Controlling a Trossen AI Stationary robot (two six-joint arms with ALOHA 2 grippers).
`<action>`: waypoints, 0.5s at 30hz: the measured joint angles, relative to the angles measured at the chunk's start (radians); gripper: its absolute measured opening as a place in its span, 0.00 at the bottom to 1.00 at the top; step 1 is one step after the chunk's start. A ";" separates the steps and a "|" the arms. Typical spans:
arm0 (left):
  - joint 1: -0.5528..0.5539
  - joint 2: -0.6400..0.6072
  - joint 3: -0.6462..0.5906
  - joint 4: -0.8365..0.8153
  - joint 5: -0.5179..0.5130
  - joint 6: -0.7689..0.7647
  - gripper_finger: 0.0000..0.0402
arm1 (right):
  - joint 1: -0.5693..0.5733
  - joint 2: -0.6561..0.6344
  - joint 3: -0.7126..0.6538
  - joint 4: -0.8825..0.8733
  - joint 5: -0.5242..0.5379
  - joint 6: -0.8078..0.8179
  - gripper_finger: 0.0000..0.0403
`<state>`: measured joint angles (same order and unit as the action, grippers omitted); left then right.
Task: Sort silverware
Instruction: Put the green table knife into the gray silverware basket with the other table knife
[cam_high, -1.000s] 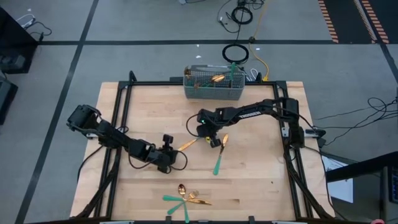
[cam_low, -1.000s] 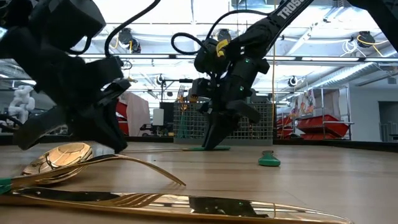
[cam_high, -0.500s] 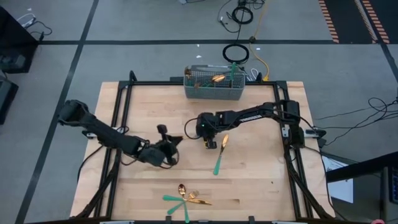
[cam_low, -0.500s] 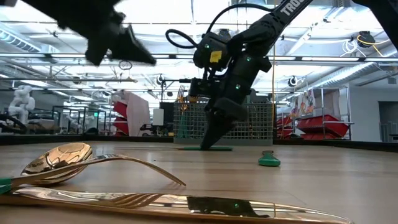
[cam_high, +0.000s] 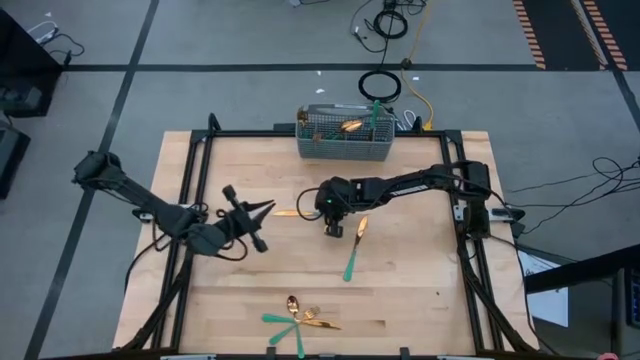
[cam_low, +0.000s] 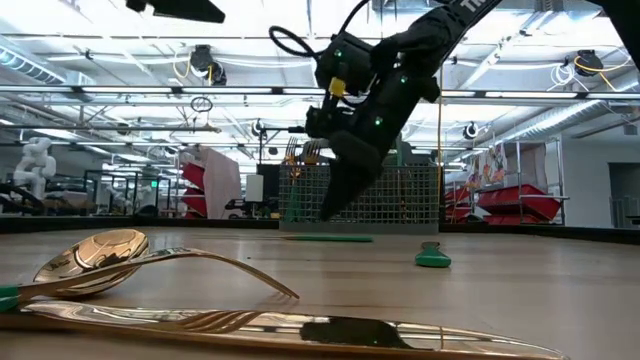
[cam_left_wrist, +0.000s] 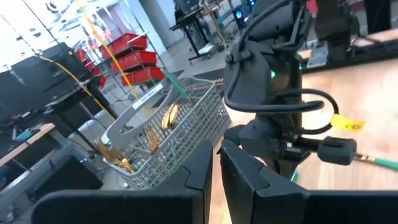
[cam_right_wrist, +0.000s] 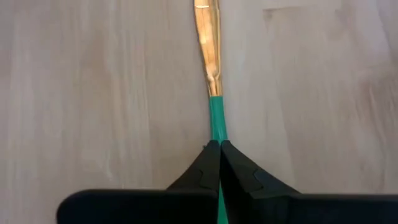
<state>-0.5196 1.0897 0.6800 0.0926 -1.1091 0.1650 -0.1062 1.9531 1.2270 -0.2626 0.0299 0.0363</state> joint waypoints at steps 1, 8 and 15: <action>-0.006 -0.012 0.000 -0.005 0.000 0.000 0.10 | 0.000 -0.008 0.000 -0.007 -0.002 -0.008 0.01; -0.024 -0.042 0.000 -0.062 0.000 -0.060 0.10 | -0.011 -0.003 0.163 -0.252 -0.088 -0.233 0.15; -0.034 -0.042 0.000 -0.221 0.003 -0.265 0.10 | -0.043 0.169 0.452 -0.483 -0.076 -0.359 0.41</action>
<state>-0.5535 1.0482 0.6800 -0.1288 -1.1058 -0.0999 -0.1495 2.1221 1.6792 -0.7454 -0.0458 -0.3232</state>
